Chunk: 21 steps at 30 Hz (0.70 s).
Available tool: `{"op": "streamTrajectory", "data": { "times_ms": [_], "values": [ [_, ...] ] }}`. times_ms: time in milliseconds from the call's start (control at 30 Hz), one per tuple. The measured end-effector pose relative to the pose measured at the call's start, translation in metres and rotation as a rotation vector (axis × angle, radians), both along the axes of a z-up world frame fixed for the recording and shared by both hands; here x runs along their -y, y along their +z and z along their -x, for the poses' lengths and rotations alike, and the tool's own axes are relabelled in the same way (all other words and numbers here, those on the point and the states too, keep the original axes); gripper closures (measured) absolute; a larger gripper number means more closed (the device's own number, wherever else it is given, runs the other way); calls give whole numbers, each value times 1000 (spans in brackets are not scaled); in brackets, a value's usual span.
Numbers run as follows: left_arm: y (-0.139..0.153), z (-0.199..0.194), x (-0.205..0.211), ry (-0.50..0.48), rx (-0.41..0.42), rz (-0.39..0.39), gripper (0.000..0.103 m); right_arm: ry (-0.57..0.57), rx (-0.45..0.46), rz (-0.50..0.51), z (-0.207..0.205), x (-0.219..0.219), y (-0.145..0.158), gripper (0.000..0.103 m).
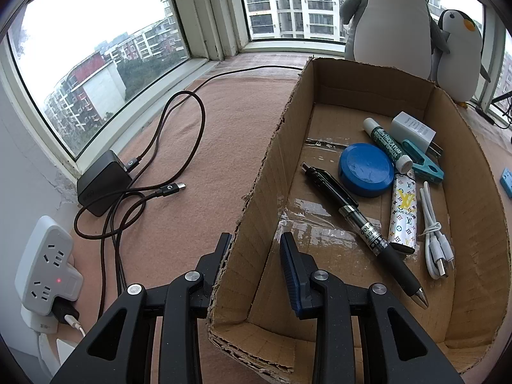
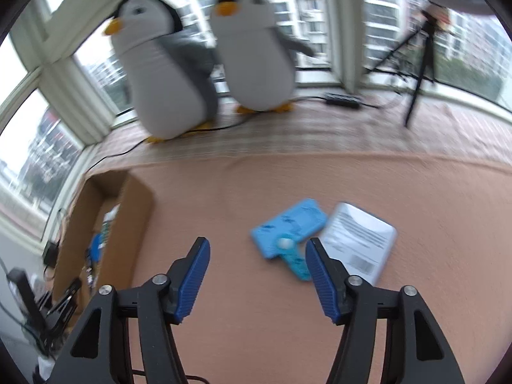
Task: Organize rigid objects
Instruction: 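Move the right gripper to the clear square case and grasp it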
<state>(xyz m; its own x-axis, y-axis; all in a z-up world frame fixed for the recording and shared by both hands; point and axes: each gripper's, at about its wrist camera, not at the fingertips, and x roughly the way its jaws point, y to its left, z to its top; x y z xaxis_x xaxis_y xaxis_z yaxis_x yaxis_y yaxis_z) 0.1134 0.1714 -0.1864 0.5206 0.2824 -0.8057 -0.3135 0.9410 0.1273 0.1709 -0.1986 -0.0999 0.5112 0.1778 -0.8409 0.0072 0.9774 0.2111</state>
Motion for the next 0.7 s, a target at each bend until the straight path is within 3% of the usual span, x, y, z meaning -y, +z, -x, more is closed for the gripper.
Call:
{"op": "streamTrajectory", "data": {
  "times_ms": [333, 700],
  "values": [
    [0, -1, 0, 0, 1, 0, 71, -259, -134, 0, -10, 61, -25, 40],
    [1, 1, -1, 0, 4, 3, 71, -315, -244, -6, -33, 70, -48, 39]
  ]
}}
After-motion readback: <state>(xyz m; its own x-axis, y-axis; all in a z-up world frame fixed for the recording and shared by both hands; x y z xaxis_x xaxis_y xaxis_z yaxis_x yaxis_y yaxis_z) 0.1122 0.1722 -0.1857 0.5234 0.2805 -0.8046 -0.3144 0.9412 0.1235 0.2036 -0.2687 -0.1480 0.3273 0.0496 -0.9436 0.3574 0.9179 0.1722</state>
